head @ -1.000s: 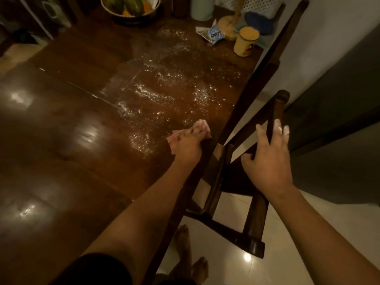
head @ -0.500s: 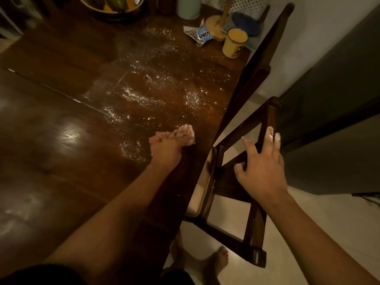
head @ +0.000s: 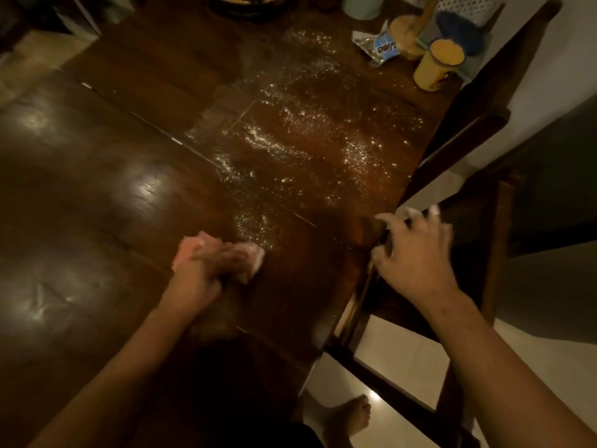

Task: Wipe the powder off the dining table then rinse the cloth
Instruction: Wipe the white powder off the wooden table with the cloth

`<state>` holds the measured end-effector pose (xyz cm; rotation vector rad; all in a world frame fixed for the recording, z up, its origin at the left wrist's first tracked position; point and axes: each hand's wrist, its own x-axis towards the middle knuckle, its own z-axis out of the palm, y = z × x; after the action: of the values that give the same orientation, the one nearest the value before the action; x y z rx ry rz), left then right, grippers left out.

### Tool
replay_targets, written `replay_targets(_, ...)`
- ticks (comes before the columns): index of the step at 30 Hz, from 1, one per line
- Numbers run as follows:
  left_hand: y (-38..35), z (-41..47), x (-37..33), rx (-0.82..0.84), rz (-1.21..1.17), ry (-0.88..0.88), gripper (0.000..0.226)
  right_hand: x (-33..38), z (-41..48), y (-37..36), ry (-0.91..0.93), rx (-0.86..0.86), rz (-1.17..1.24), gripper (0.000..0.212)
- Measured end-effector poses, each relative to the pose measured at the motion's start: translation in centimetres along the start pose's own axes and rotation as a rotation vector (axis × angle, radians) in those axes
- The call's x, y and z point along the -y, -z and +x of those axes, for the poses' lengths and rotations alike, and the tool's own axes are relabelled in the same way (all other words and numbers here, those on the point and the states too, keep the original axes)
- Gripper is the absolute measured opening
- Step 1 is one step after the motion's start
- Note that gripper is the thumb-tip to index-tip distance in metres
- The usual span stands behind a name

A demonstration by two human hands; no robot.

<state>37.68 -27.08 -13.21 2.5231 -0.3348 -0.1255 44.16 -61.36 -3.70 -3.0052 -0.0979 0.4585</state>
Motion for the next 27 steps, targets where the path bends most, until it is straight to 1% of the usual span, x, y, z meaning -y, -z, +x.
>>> replay_targets(1, 0.7, 0.3, 1.0, -0.099, 0.005, 0.079, 0.046, 1.1, 0.6, -0.6, 0.087, 0.075, 0.091, 0.056)
replay_targets(2, 1.1, 0.6, 2.0, -0.199, -0.014, 0.165, 0.056, 2.1, 1.2, -1.3, 0.156, 0.154, 0.160, 0.055)
replay_targets(3, 0.9, 1.2, 3.1, -0.280, -0.037, 0.271, 0.061, 3.1, 1.6, -2.1, 0.204, 0.217, 0.188, 0.055)
replay_targets(5, 0.6, 3.0, 3.9, -0.416, -0.073, 0.497, 0.058, 5.0, 2.6, -4.5, 0.245, 0.288, 0.192, 0.055)
replay_targets(7, -0.4, 5.9, 1.9, -0.498, -0.074, 0.649, 0.054, 5.7, 2.9, -6.8, 0.206, 0.257, 0.260, 0.058)
replay_targets(8, -0.6, 6.9, 0.6, -0.503, -0.051, 0.680, 0.053, 6.1, 3.1, -7.9, 0.178, 0.197, 0.311, 0.059)
replay_targets(9, -1.0, 7.5, -0.5, -0.484, -0.038, 0.666, 0.050, 6.5, 3.2, -8.9, 0.138, 0.110, 0.352, 0.059)
replay_targets(10, -1.4, 7.6, -1.7, -0.441, -0.046, 0.613, 0.049, 6.8, 3.3, -9.8, 0.099, 0.015, 0.358, 0.058)
replay_targets(12, -2.7, 6.3, -3.8, -0.316, -0.101, 0.410, 0.053, 7.5, 3.4, -10.9, 0.051, -0.133, 0.288, 0.057)
replay_targets(13, -3.3, 5.0, -4.5, -0.233, -0.100, 0.276, 0.058, 7.8, 3.5, -11.2, 0.041, -0.168, 0.246, 0.058)
replay_targets(14, -3.7, 3.7, -4.3, -0.116, -0.085, 0.157, 0.064, 8.0, 3.6, -11.5, 0.041, -0.185, 0.210, 0.058)
replay_targets(15, -3.6, 2.5, -3.6, -0.013, -0.080, 0.087, 0.069, 8.1, 3.7, -11.6, 0.049, -0.193, 0.182, 0.059)
replay_targets(16, -3.3, 1.7, -1.8, 0.073, -0.087, 0.076, 0.072, 8.1, 3.9, -11.7, 0.058, -0.196, 0.165, 0.060)
replay_targets(17, -2.8, 1.4, -0.3, 0.118, -0.088, 0.079, 0.071, 8.1, 4.0, -11.8, 0.061, -0.196, 0.155, 0.061)
replay_targets(18, -2.2, 1.6, 1.4, 0.116, -0.090, 0.100, 0.070, 8.1, 4.0, -11.9, 0.057, -0.195, 0.148, 0.062)
replay_targets(19, -1.4, 2.2, 2.6, 0.060, -0.077, 0.134, 0.070, 8.1, 4.1, -12.0, 0.052, -0.193, 0.144, 0.062)
replay_targets(20, -0.7, 3.2, 3.7, -0.032, -0.038, 0.204, 0.073, 8.2, 4.0, -12.0, 0.049, -0.191, 0.139, 0.063)
replay_targets(22, 0.3, 6.3, 4.5, -0.222, -0.003, 0.443, 0.077, 8.4, 3.9, -12.1, 0.051, -0.190, 0.130, 0.064)
replay_targets(23, 0.7, 8.0, 4.0, -0.298, -0.034, 0.533, 0.076, 8.4, 3.9, -12.1, 0.049, -0.192, 0.127, 0.065)
replay_targets(24, 0.8, 9.6, 3.3, -0.346, -0.074, 0.581, 0.073, 8.4, 3.9, -12.1, 0.046, -0.198, 0.129, 0.065)
replay_targets(25, 0.6, 10.8, 2.4, -0.355, -0.091, 0.582, 0.068, 8.3, 3.9, -12.1, 0.041, -0.206, 0.131, 0.065)
replay_targets(26, 0.1, 11.6, 1.7, -0.326, -0.095, 0.542, 0.062, 8.3, 3.9, -12.1, 0.035, -0.212, 0.136, 0.064)
replay_targets(27, -0.6, 11.9, 0.7, -0.266, -0.078, 0.463, 0.059, 8.3, 3.9, -12.1, 0.028, -0.215, 0.142, 0.064)
